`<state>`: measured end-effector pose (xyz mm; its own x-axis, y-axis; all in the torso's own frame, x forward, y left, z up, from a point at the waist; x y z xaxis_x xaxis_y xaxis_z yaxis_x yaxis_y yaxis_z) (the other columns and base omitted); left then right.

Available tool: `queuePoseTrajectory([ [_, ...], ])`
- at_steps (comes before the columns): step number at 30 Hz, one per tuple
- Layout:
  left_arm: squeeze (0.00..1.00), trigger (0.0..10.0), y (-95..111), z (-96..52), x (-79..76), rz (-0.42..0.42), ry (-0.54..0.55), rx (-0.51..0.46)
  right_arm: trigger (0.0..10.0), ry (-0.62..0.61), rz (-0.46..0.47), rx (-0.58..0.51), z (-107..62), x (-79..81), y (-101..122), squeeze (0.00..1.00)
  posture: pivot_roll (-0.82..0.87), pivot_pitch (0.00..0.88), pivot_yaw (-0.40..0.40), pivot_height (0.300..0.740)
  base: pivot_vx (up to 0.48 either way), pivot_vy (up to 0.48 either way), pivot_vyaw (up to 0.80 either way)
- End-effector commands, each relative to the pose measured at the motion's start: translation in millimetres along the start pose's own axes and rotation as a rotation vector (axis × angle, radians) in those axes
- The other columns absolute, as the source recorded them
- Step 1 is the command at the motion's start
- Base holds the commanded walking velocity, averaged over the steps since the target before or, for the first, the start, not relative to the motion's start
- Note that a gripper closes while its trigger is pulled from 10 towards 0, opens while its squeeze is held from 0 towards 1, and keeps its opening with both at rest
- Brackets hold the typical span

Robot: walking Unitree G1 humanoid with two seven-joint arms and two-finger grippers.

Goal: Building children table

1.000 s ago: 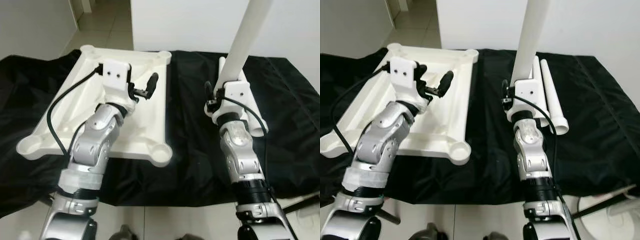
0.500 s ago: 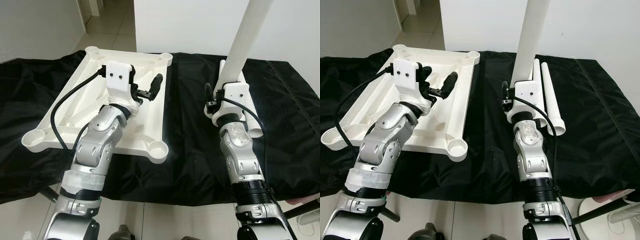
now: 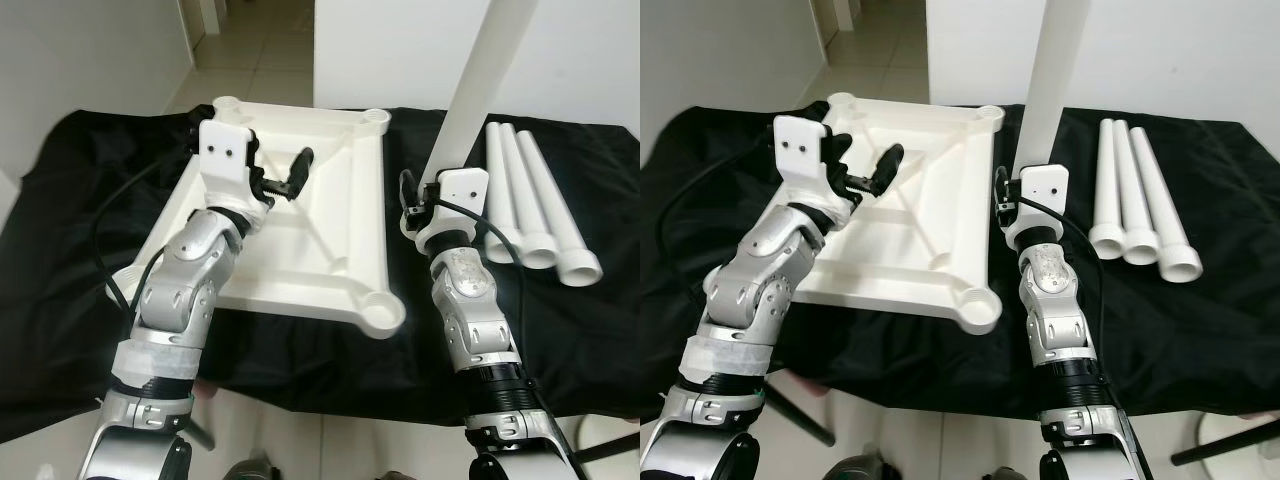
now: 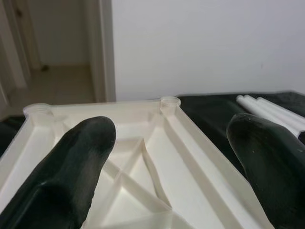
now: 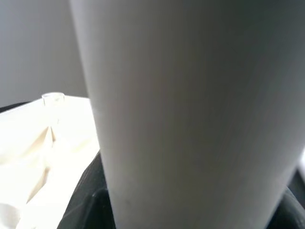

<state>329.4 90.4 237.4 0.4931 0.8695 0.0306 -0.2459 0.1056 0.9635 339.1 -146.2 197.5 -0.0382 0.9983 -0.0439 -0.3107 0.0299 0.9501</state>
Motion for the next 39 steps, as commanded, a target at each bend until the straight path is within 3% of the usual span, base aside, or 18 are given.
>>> queuePoseTrajectory([
  [1, 0.00, 10.0, 3, 1.8, -7.0, 0.017, -0.030, -0.010, 10.0, -0.005, -0.005, -0.018, 0.6, -1.8, 3, 0.00, 0.06, 0.000, 0.023, 0.740, 0.000, 0.000, 0.00],
  [14, 0.00, 10.0, 1, 0.5, -15.2, 0.040, -0.061, -0.006, 10.0, -0.005, -0.008, -0.016, 0.4, -2.9, 3, 0.00, 0.06, 0.000, 0.017, 0.740, 0.000, 0.000, 0.00],
  [19, 0.00, 10.0, -4, -4.7, -27.9, 0.029, -0.178, 0.021, 10.0, -0.008, -0.010, -0.012, 0.6, -4.0, 3, 0.00, 0.06, 0.000, 0.015, 0.740, 0.000, 0.000, 0.00],
  [21, 0.00, 10.0, -10, -10.5, -37.4, 0.040, -0.279, 0.065, 10.0, -0.003, -0.021, -0.013, 0.8, -4.3, 3, 0.00, 0.06, 0.000, 0.015, 0.740, 0.000, 0.000, 0.00],
  [26, 0.00, 10.0, -13, -13.6, -41.3, 0.054, -0.323, 0.087, 10.0, -0.001, -0.025, -0.013, 0.3, -5.2, 3, 0.00, 0.06, 0.000, 0.015, 0.740, 0.000, 0.000, 0.00],
  [28, 0.00, 10.0, -15, -19.3, -43.0, 0.097, -0.372, 0.083, 10.0, -0.004, -0.032, -0.010, -1.3, -9.3, 2, 0.00, 0.06, 0.000, 0.017, 0.740, 0.000, 0.000, 0.00],
  [33, 0.00, 10.0, -17, -20.2, -39.2, 0.060, -0.370, 0.114, 10.0, -0.006, -0.037, -0.009, -2.3, -10.8, 2, 0.00, 0.06, 0.000, 0.020, 0.740, 0.000, 0.000, 0.00],
  [39, 0.00, 10.0, -19, -24.8, -43.4, 0.112, -0.436, 0.129, 10.0, -0.006, -0.043, -0.008, -2.4, -11.4, 2, 0.00, 0.05, 0.000, 0.024, 0.740, 0.000, 0.000, 0.00],
])
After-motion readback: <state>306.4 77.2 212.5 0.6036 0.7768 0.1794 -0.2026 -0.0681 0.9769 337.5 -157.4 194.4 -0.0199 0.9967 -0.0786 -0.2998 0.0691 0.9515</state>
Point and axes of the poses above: a point about 5 cm out from each wrist's last joint towards the gripper, its own z axis pointing out of the wrist towards the gripper, its own y axis along the axis of the wrist's last joint, x = y × z, the point moved 1 cm from there along z, pointing out of the wrist towards the gripper, and after that the axes turned 3 degrees about z, right-handed, at the moved point
